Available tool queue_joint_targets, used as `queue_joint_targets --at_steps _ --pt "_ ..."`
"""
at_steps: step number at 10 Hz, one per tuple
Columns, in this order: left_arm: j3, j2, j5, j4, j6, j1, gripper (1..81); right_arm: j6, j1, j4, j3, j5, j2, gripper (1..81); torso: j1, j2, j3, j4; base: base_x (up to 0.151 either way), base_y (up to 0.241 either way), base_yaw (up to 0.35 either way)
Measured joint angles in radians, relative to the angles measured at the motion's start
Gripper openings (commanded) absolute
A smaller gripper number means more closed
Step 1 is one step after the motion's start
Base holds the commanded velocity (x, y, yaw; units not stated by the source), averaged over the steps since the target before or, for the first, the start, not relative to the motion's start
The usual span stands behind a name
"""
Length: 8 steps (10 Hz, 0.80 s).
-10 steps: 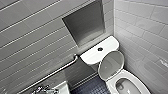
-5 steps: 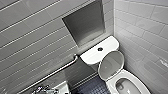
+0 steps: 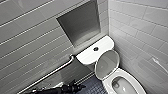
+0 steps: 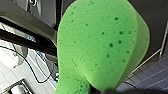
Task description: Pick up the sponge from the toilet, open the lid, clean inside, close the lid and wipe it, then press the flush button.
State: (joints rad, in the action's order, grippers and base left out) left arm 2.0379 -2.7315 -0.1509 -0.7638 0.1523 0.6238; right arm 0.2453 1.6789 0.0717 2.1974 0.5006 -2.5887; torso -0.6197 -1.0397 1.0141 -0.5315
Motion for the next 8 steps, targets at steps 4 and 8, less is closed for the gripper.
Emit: queue_joint_targets --at_steps 4,8 --pt "0.035 -0.003 0.005 -0.075 0.000 -0.051 81.1 0.000 0.005 0.002 0.000 0.000 -0.008 1.0 0.000 0.000 0.000 0.022 0.000 0.000 0.000" --pt "0.066 -0.030 0.081 -0.201 -0.018 -0.072 81.1 -0.001 0.005 0.002 0.013 0.002 -0.036 1.0 0.000 0.000 0.000 0.022 0.000 0.000 0.000"
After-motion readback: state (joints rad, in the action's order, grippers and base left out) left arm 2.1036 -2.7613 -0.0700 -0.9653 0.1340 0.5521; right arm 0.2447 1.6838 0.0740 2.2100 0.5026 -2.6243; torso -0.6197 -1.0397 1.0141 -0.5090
